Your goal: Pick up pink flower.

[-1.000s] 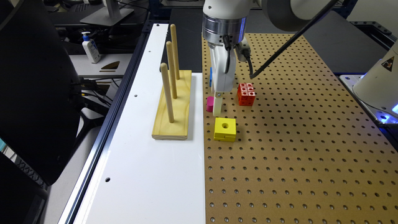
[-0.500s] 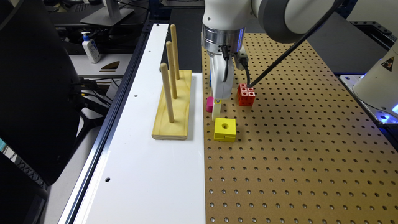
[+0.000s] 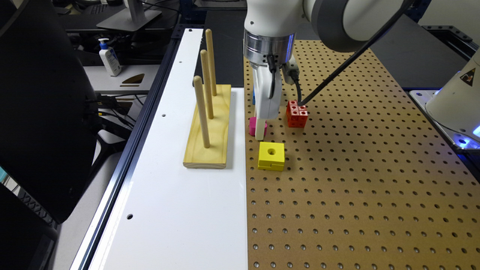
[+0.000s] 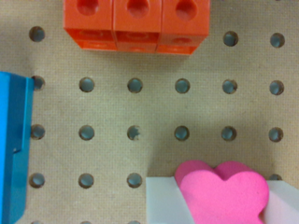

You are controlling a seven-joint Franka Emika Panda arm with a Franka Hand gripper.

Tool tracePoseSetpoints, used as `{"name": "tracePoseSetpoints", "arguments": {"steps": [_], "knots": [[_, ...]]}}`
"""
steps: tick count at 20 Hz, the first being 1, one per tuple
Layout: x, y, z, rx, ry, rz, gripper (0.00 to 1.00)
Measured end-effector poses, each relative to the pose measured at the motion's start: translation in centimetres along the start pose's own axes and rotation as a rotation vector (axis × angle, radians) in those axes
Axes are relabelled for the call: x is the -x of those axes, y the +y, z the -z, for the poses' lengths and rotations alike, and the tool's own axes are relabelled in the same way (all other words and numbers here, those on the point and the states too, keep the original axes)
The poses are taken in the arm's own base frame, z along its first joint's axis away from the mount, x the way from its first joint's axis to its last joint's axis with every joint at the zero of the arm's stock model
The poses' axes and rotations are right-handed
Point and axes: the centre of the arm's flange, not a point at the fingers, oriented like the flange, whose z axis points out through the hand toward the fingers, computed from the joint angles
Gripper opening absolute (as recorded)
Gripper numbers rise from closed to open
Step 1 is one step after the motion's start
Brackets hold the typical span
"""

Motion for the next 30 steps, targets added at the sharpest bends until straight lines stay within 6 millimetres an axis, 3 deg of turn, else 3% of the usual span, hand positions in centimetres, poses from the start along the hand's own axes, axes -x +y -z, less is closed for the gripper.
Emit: {"name": "tracePoseSetpoints", "arguments": {"steps": [8,14,20,25,30], "knots": [[-0.1,-0.1,0.5,-0.004,0.005,-0.001,0.00],[-0.2,-0.3,4.1,-0.003,0.011,0.003,0.00],[-0.1,-0.2,5.1,-0.005,0.015,0.003,0.00],[0.1,-0.2,9.2,-0.002,0.021,0.006,0.00],[0.3,-0.1,10.1,-0.003,0.024,0.007,0.00]]}}
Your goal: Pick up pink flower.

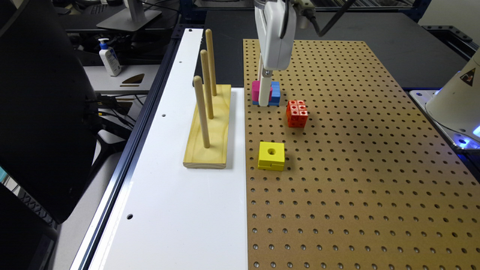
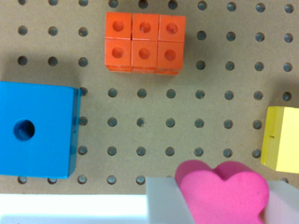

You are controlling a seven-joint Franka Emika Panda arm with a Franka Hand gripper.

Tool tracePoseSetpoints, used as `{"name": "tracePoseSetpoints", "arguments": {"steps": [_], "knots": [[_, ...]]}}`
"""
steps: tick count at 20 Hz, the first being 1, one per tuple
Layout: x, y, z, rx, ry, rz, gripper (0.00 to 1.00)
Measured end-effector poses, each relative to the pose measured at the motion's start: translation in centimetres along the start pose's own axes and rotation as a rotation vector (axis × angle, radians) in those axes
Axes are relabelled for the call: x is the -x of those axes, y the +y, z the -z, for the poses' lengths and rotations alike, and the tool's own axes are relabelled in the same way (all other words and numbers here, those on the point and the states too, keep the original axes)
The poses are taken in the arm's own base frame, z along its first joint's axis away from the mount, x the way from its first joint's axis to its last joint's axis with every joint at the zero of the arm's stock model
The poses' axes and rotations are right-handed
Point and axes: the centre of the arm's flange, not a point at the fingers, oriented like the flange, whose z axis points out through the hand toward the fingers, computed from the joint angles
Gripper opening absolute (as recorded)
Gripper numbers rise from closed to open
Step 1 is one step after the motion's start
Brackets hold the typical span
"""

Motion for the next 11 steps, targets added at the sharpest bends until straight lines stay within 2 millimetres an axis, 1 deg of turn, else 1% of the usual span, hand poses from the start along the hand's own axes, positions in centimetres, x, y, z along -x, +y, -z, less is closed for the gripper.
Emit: {"name": "tracePoseSetpoints", "arguments": {"steps": [2,4,8,11], "knots": [[0.0,0.0,1.0,-0.004,0.006,0.001,0.00],[0.2,0.1,2.4,-0.003,0.008,0.001,0.00],[0.3,0.2,3.4,-0.004,0.011,0.002,0.00],[0.4,0.2,5.1,-0.009,0.019,0.003,0.00]]}}
